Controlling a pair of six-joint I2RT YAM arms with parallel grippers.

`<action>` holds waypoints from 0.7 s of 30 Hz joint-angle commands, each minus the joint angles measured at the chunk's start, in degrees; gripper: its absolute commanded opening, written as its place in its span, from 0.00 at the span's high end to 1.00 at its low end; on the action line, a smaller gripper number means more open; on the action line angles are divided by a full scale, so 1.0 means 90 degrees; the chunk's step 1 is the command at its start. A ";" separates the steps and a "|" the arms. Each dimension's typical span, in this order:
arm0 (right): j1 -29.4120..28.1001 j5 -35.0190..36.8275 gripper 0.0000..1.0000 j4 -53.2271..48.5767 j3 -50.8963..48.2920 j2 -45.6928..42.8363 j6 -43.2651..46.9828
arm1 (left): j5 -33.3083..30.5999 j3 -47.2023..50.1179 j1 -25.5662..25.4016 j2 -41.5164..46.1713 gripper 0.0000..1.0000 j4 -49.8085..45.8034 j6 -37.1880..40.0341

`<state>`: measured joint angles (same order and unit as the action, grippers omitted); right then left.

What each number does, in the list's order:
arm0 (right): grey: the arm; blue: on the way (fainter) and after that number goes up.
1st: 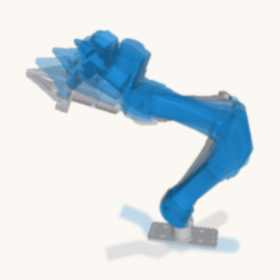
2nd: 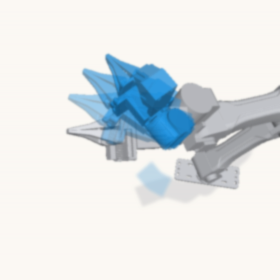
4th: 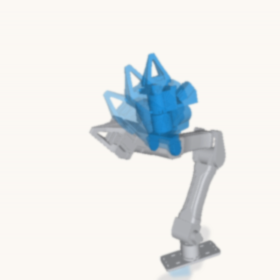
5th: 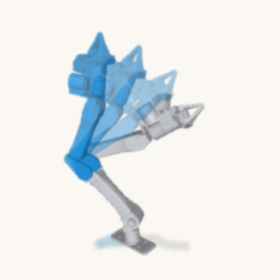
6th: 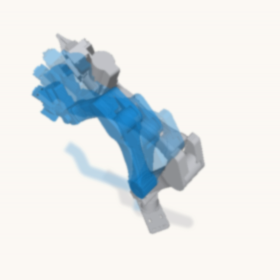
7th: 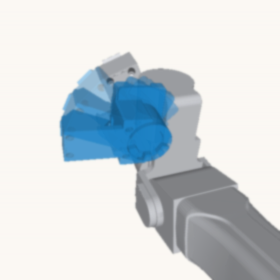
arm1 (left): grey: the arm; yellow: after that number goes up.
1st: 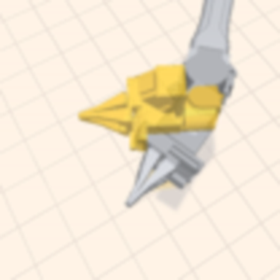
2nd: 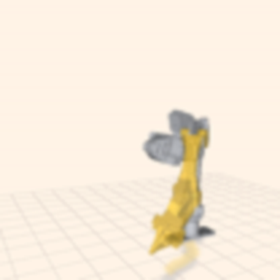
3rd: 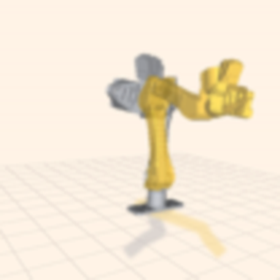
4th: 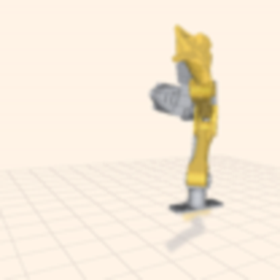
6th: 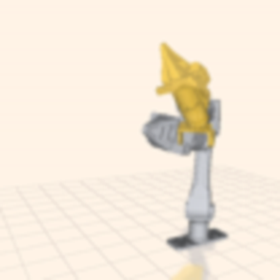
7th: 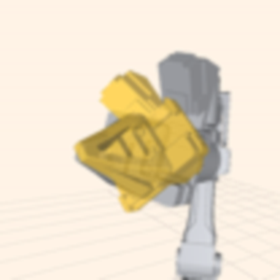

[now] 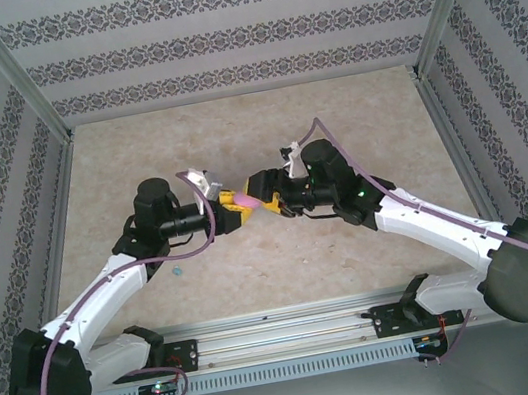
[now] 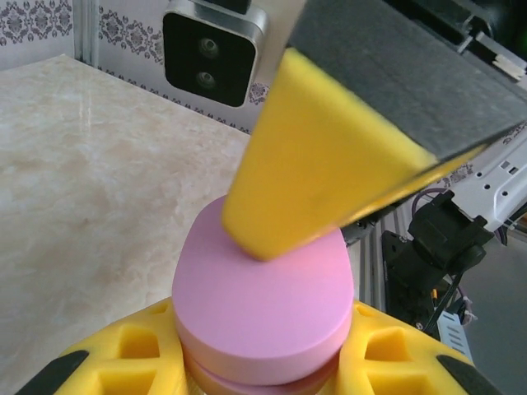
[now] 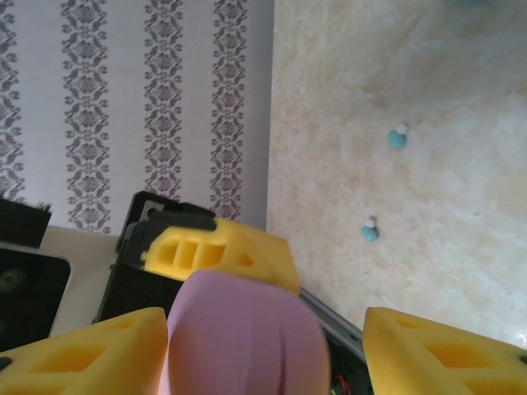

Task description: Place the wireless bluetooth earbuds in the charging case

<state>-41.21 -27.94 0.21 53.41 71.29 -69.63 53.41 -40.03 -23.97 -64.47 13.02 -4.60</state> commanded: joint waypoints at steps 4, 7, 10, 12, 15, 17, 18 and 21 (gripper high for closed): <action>-0.0055 -0.0154 0.58 0.0522 -0.0152 -0.0229 -0.0340 | -0.0242 -0.0260 -0.0038 0.0043 0.83 0.0266 -0.0086; -0.0034 -0.0191 0.71 0.0884 -0.0250 -0.0221 -0.0561 | -0.0325 -0.0247 -0.0037 0.0097 0.80 0.0219 -0.0001; -0.0024 -0.0215 0.76 0.1115 -0.0270 -0.0159 -0.0705 | -0.0286 -0.0252 -0.0035 0.0182 0.70 0.0186 0.0116; -0.0007 -0.0201 0.76 0.1214 -0.0270 -0.0107 -0.0776 | -0.0262 -0.0269 -0.0034 0.0264 0.62 0.0088 0.0227; 0.0067 -0.0056 0.78 0.1380 -0.0335 -0.0079 -0.0891 | -0.0328 -0.0273 -0.0041 0.0478 0.49 -0.0170 0.0487; 0.0181 0.0078 0.78 0.1394 -0.0376 -0.0079 -0.0934 | -0.0499 -0.0257 -0.0040 0.0678 0.41 -0.0415 0.0674; 0.0262 0.0127 0.78 0.1358 -0.0387 -0.0070 -0.0936 | -0.0658 -0.0259 -0.0040 0.0783 0.37 -0.0588 0.0784; 0.0601 0.0231 0.78 0.1118 -0.0369 -0.0028 -0.0780 | -0.1321 -0.0294 -0.0031 0.1060 0.29 -0.1180 0.1053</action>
<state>-38.17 -27.79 9.63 50.48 70.54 -76.82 46.81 -40.75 -23.94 -57.19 7.99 0.84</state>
